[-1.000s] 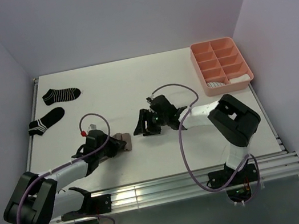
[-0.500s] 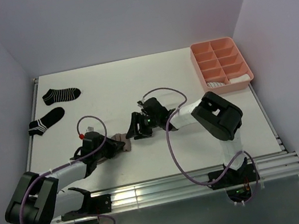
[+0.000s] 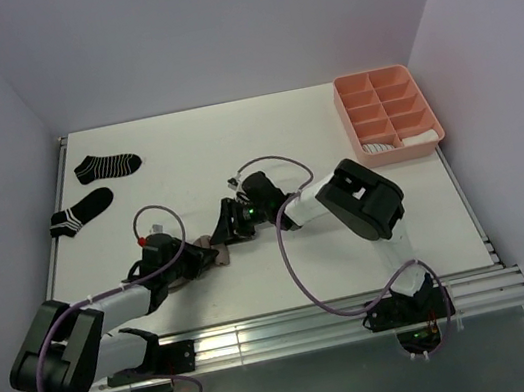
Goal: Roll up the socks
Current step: Roll the sock at the center of the board.
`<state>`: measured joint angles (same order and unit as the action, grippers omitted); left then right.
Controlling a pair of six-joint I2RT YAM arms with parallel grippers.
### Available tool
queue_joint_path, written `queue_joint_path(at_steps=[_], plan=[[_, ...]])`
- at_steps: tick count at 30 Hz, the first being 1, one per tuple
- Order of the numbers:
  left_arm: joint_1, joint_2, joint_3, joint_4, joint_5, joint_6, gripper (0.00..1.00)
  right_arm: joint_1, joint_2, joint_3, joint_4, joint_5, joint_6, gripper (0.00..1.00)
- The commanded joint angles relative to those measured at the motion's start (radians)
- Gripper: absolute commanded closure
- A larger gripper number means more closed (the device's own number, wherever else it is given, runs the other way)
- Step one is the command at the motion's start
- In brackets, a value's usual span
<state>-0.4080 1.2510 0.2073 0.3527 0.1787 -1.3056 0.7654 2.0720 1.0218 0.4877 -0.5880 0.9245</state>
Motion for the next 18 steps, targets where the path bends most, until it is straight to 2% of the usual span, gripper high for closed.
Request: queue_joint_path(at_steps=[1,5,6,9,14,15,18], plan=[[0.006,0.047,-0.051,-0.112,0.004,0.02,0.96,0.02,0.097,-0.011,-0.087,0.01,-0.039,0.5],[0.009,0.073,-0.051,-0.095,0.015,0.023,0.96,0.02,0.123,-0.026,-0.018,-0.042,-0.023,0.67],[0.011,0.077,-0.045,-0.095,0.015,0.026,0.96,0.02,0.129,-0.028,-0.003,-0.05,-0.021,0.83],[0.011,0.091,-0.013,-0.118,0.004,0.06,0.96,0.015,0.112,-0.034,-0.021,-0.042,-0.036,1.0],[0.011,0.146,0.089,-0.143,-0.008,0.17,0.92,-0.029,0.034,-0.04,-0.156,0.048,-0.122,1.0],[0.009,0.163,0.131,-0.135,0.004,0.205,0.92,-0.037,0.001,-0.022,-0.26,0.078,-0.169,1.0],[0.006,0.25,0.24,-0.124,0.036,0.284,0.87,-0.064,-0.065,0.004,-0.426,0.189,-0.239,1.0]])
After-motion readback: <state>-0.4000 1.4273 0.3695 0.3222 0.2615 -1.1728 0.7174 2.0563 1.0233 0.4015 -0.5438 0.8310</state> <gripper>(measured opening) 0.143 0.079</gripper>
